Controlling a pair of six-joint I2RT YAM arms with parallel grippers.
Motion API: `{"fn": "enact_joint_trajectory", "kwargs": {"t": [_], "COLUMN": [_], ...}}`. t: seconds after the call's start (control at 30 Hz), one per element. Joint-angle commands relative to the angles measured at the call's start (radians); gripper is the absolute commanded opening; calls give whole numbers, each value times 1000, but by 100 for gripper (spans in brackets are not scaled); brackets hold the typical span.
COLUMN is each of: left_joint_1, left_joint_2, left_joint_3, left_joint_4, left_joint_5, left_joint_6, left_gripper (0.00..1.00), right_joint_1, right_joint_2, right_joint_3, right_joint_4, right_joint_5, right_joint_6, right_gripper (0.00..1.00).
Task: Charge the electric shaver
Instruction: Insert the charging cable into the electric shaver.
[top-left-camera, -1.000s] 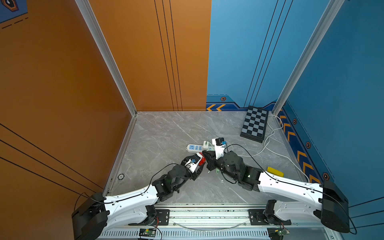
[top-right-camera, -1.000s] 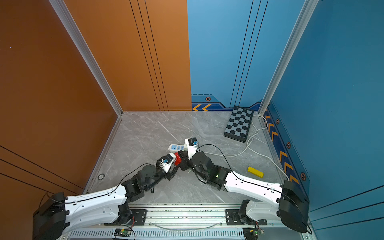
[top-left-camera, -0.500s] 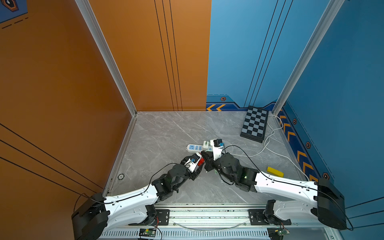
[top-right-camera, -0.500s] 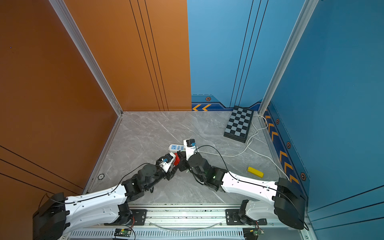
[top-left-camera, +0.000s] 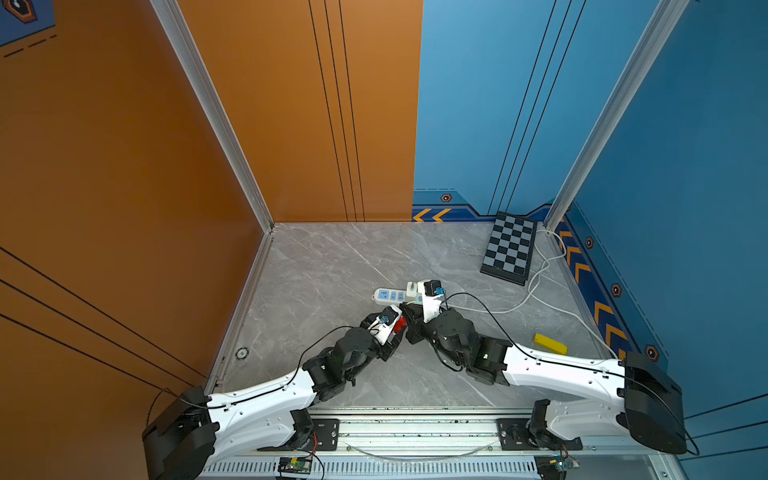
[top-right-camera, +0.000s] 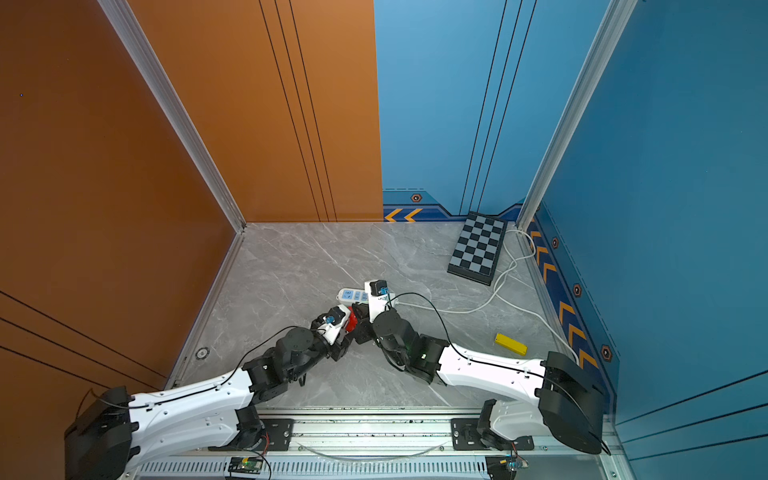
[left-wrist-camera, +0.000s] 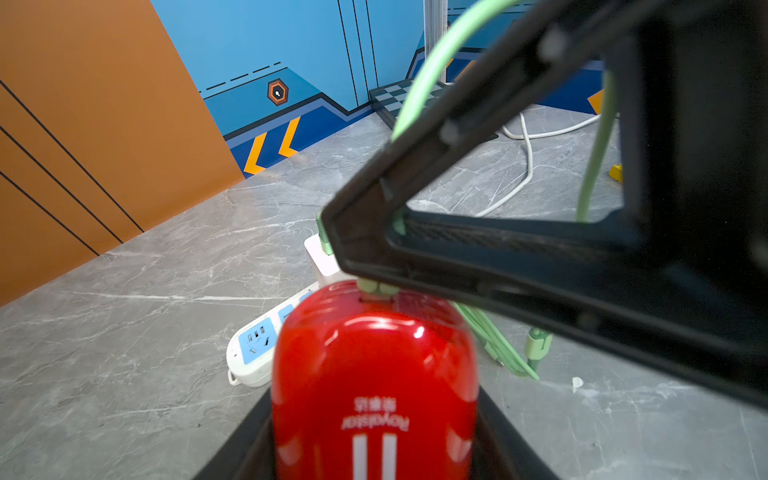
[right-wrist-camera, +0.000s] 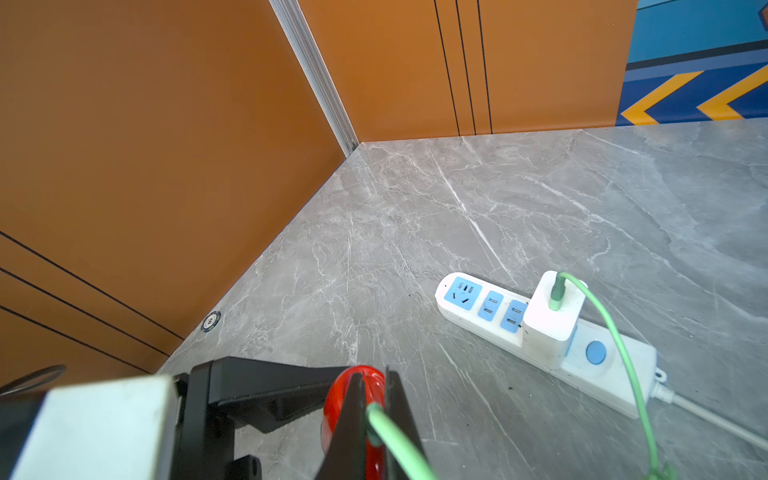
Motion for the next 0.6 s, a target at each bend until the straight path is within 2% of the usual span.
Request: {"fn": "enact_joint_trajectory", "kwargs": {"t": [0.0,0.57], "left_joint_1": [-4,30], "left_joint_2": [-71,-97], "left_joint_3": [73,28], "left_joint_4": [371,371], "left_joint_5": [80,71], "left_joint_6": [0,-28], "left_gripper": [0,0], "right_joint_1": [61,104], "right_joint_2": [68,93], "right_joint_3": [-70,-53], "right_joint_4": [-245,-334], "right_joint_5": [-149,-119], "right_joint_6": [14,4], "right_gripper": [0,0]}}
